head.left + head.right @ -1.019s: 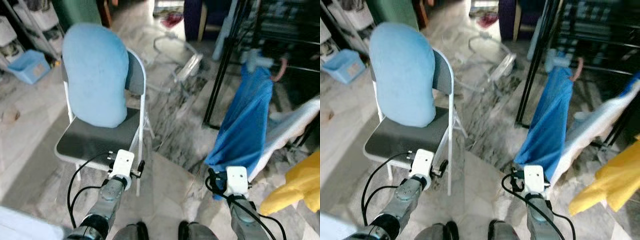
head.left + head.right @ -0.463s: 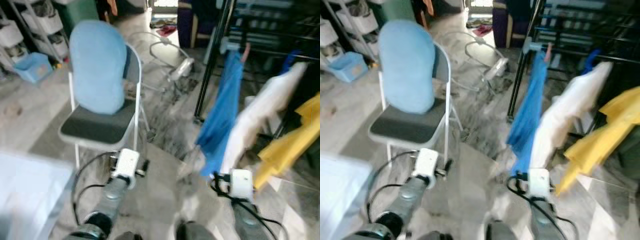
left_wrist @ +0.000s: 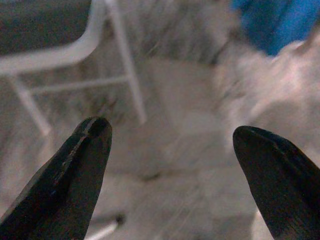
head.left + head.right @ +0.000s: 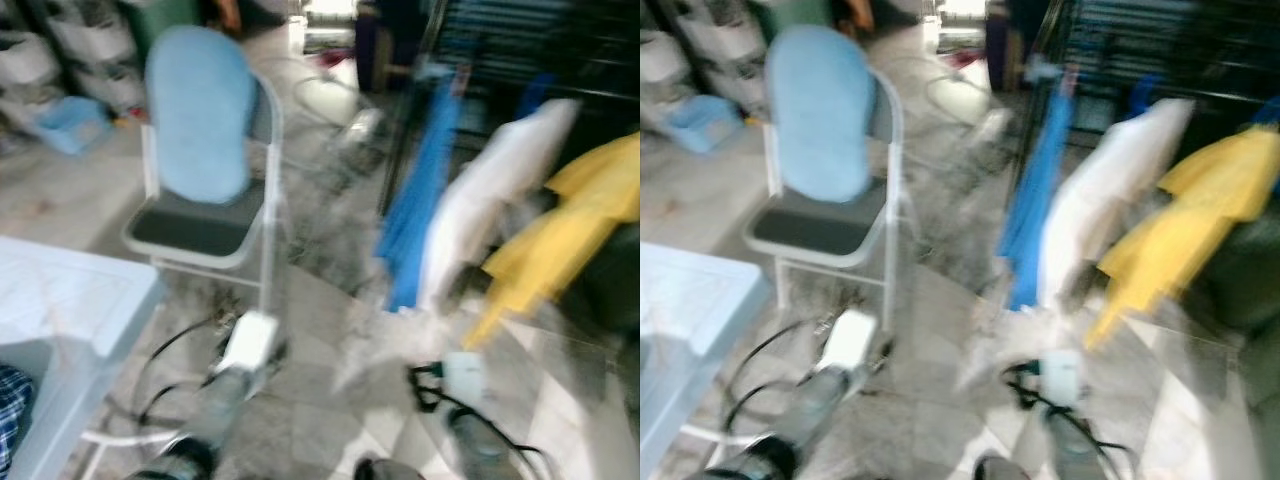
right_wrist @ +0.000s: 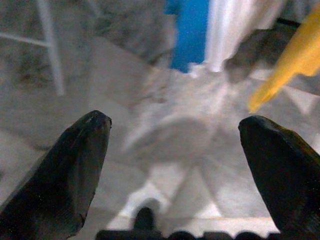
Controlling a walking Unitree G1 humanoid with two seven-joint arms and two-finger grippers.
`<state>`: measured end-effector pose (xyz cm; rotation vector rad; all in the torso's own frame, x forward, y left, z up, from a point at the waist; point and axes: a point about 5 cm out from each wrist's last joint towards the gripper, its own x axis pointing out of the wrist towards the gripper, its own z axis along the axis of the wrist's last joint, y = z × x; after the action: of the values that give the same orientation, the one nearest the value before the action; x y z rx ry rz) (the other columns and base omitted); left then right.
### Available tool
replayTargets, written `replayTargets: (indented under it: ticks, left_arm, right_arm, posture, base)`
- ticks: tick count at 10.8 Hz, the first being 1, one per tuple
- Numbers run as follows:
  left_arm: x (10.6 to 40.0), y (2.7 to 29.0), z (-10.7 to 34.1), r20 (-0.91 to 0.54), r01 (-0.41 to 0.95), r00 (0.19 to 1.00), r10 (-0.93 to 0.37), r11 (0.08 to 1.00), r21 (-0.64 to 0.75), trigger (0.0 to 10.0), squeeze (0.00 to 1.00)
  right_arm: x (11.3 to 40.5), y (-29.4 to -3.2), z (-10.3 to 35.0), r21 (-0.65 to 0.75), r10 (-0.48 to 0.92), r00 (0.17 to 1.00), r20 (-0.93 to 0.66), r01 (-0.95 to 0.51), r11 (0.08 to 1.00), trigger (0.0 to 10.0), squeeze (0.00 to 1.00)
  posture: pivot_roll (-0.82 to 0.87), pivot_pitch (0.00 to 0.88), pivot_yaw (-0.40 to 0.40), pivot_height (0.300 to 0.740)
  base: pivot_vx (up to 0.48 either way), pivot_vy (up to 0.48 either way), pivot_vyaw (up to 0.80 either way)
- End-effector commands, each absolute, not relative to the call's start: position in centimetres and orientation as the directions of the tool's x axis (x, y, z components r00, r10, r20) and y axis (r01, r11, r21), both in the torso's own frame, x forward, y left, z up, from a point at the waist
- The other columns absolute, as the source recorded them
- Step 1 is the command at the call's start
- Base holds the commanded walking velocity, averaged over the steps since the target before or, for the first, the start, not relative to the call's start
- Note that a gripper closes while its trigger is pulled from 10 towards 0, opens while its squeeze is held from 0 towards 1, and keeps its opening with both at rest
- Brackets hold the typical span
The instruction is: Hang hanger
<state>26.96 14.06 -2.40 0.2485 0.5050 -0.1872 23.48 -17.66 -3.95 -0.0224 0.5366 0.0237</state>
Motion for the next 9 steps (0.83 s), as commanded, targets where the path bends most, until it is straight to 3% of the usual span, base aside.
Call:
replayTargets:
  ticks: [1, 2, 4, 9]
  left_arm:
    - [26.4, 14.5, -3.1, -0.542, 0.209, 0.837, -0.079, 0.961, 0.182, 10.0, 0.0]
    - [25.7, 15.5, -3.9, -0.61, 0.128, 0.791, -0.048, 0.988, 0.088, 10.0, 0.0]
    - [24.9, 15.6, -4.6, -0.653, 0.178, 0.754, -0.063, 0.978, 0.112, 10.0, 0.0]
    - [24.1, 14.5, -5.3, -0.704, 0.282, 0.702, -0.109, 0.95, 0.135, 10.0, 0.0]
  right_arm:
    - [23.7, -17.7, -4.0, -0.02, 0.025, 0.853, -0.522, -0.042, 0.999, 10.0, 0.0]
    - [23.0, -17.4, -4.9, 0.002, 0.048, 0.812, -0.582, -0.058, 0.998, 10.0, 0.0]
    - [21.9, -17.3, -6.0, 0.021, 0.044, 0.753, -0.657, -0.04, 0.999, 10.0, 0.0]
    - [19.5, -18.0, -7.5, -0.005, 0.029, 0.676, -0.736, -0.049, 0.999, 10.0, 0.0]
  posture:
    - [-0.15, 0.094, 0.05, 0.74]
    - [-0.15, 0.082, 0.046, 0.74]
    - [-0.17, 0.073, 0.051, 0.74]
    - [-0.22, 0.056, 0.056, 0.74]
  base:
    - [0.0, 0.0, 0.0]
    - [0.0, 0.0, 0.0]
    - [0.0, -0.129, 0.0]
    - [0.0, -0.365, 0.0]
